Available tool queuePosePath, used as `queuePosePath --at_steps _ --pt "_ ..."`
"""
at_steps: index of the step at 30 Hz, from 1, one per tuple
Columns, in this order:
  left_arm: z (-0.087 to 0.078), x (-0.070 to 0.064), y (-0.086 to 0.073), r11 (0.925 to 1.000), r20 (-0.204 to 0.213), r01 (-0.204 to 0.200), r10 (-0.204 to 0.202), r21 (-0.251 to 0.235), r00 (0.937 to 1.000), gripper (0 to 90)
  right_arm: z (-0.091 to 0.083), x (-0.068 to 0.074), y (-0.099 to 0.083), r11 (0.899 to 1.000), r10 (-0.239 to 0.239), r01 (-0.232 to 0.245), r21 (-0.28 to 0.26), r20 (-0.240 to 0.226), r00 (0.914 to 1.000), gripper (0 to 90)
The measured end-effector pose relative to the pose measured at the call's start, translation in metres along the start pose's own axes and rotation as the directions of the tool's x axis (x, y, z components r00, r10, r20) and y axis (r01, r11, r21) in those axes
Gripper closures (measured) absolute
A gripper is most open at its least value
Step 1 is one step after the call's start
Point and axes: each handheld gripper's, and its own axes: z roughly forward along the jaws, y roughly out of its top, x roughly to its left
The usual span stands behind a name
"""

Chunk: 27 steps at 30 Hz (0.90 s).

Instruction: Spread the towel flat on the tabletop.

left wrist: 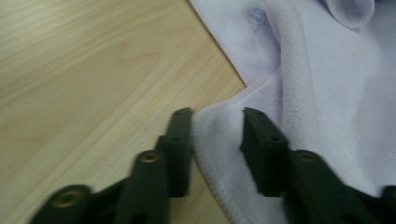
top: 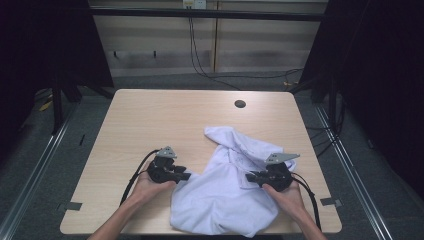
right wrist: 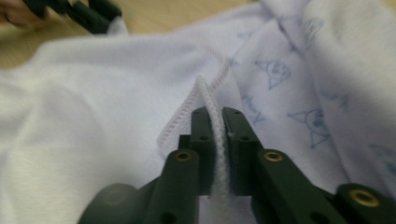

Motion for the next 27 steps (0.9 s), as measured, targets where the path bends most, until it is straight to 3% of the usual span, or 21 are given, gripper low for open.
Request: queuePosePath --at_steps 1,2,4,6,9,12,15,17,19,21,23,27 --pt "0.001 -0.002 0.000 1.0000 0.002 -0.008 0.008 0.001 1.0000 84.1 -0.007 0.000 0.002 0.999 0.015 -0.015 -0.034 0.002 0.9999 85.6" --pt "0.001 -0.002 0.000 0.9999 0.004 -0.011 0.011 0.001 0.9999 87.1 -0.014 -0.001 0.003 0.998 0.023 -0.022 -0.064 0.005 0.9997 86.2" --pt "-0.001 -0.002 0.000 0.9999 0.013 0.011 -0.011 -0.006 0.9999 88.4 -0.027 -0.003 0.004 0.993 0.039 -0.036 -0.111 0.027 0.9989 87.0" --pt "-0.008 -0.001 0.000 0.9982 0.031 0.037 -0.036 -0.047 0.9989 88.7 -0.043 -0.006 0.001 0.986 0.061 -0.052 -0.159 0.054 0.9967 87.2" --pt "-0.021 -0.004 0.003 0.9891 0.070 0.068 -0.059 -0.130 0.9958 88.7 -0.062 -0.011 -0.008 0.980 0.088 -0.069 -0.185 0.093 0.9918 87.4" --pt "-0.027 -0.013 0.007 0.9799 0.119 0.075 -0.053 -0.185 0.9915 88.7 -0.075 -0.016 -0.021 0.980 0.110 -0.086 -0.181 0.127 0.9859 87.5" --pt "-0.015 -0.025 0.013 0.9837 0.175 0.055 -0.024 -0.171 0.9843 88.8 -0.078 -0.021 -0.037 0.985 0.126 -0.106 -0.139 0.148 0.9809 87.7" --pt "-0.001 -0.034 0.017 0.9908 0.192 0.029 -0.003 -0.132 0.9814 88.7 -0.073 -0.023 -0.046 0.989 0.130 -0.117 -0.093 0.149 0.9802 87.7" --pt "0.018 -0.040 0.020 0.9967 0.186 0.006 0.009 -0.081 0.9826 88.7 -0.063 -0.025 -0.051 0.992 0.125 -0.122 -0.029 0.154 0.9801 87.7" --pt "0.033 -0.044 0.024 0.9983 0.092 -0.056 0.057 -0.013 0.9941 88.7 -0.050 -0.031 -0.054 0.991 0.125 -0.130 0.022 0.161 0.9790 87.8" --pt "0.038 -0.040 0.025 0.9992 0.104 -0.041 0.041 -0.005 0.9938 88.7 -0.044 -0.039 -0.051 0.989 0.142 -0.145 0.015 0.145 0.9793 87.9" --pt "0.036 -0.032 0.024 0.9996 0.074 -0.025 0.026 -0.015 0.9969 88.8 -0.032 -0.052 -0.043 0.989 0.150 -0.150 -0.009 0.142 0.9784 88.0"
